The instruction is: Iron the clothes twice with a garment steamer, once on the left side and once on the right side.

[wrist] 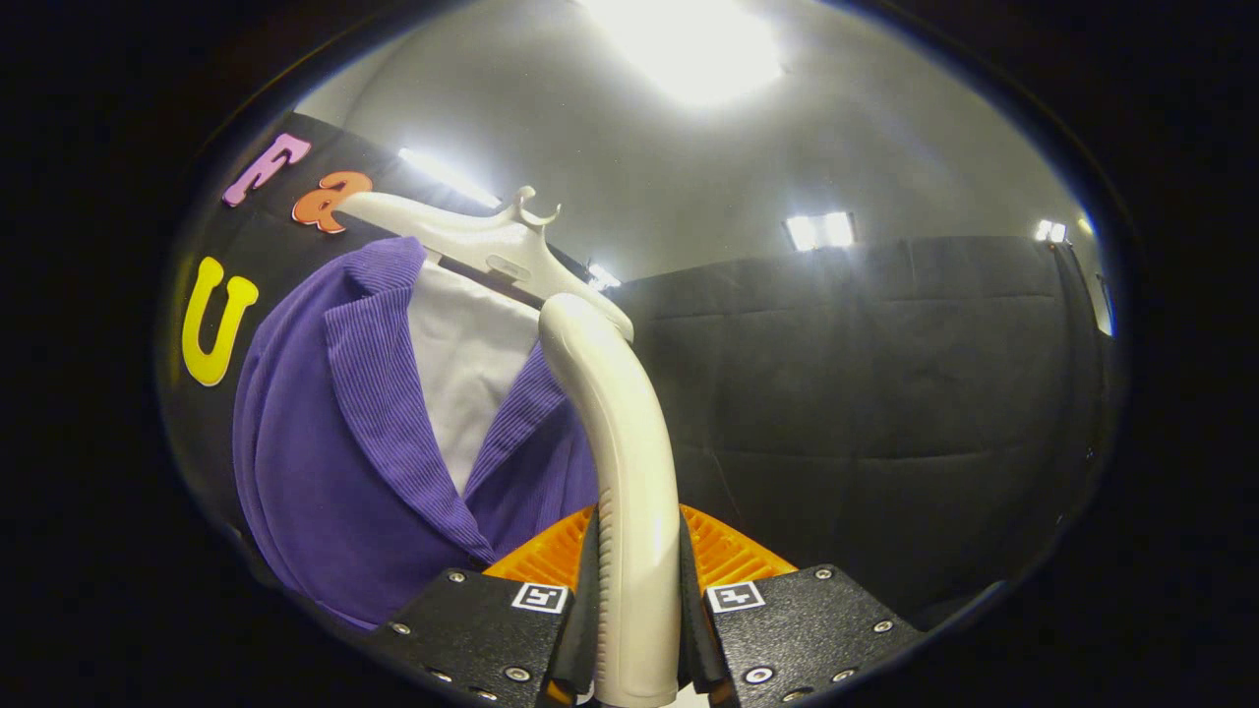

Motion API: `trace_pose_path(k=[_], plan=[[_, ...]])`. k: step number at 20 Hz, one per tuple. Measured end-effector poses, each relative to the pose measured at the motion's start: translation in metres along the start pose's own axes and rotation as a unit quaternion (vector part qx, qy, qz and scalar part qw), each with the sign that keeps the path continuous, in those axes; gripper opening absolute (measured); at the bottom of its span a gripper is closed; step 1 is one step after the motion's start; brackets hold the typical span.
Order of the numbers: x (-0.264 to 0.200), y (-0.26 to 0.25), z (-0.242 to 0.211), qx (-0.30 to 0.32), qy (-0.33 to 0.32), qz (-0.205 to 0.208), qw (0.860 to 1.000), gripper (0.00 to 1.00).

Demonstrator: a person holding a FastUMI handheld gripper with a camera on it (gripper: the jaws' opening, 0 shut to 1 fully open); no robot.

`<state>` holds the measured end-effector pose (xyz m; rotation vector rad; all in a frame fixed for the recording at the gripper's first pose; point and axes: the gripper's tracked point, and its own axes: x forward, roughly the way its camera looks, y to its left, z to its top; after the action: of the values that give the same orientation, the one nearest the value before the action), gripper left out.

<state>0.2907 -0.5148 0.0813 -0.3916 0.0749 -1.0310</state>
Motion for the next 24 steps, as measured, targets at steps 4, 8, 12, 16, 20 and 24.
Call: trace_pose_path(k=[4, 8, 12, 16, 20, 24], plan=[[0.016, 0.017, -0.030, -0.011, 0.027, 0.005, 1.000, 0.37], [0.017, 0.025, -0.063, -0.027, 0.056, 0.016, 0.998, 0.37], [0.011, 0.031, -0.093, -0.038, 0.083, 0.027, 0.995, 0.37], [0.002, 0.035, -0.125, -0.047, 0.110, 0.039, 0.992, 0.37], [-0.016, 0.035, -0.155, -0.050, 0.136, 0.046, 0.988, 0.37], [-0.030, 0.030, -0.178, -0.062, 0.149, 0.048, 0.986, 0.37]])
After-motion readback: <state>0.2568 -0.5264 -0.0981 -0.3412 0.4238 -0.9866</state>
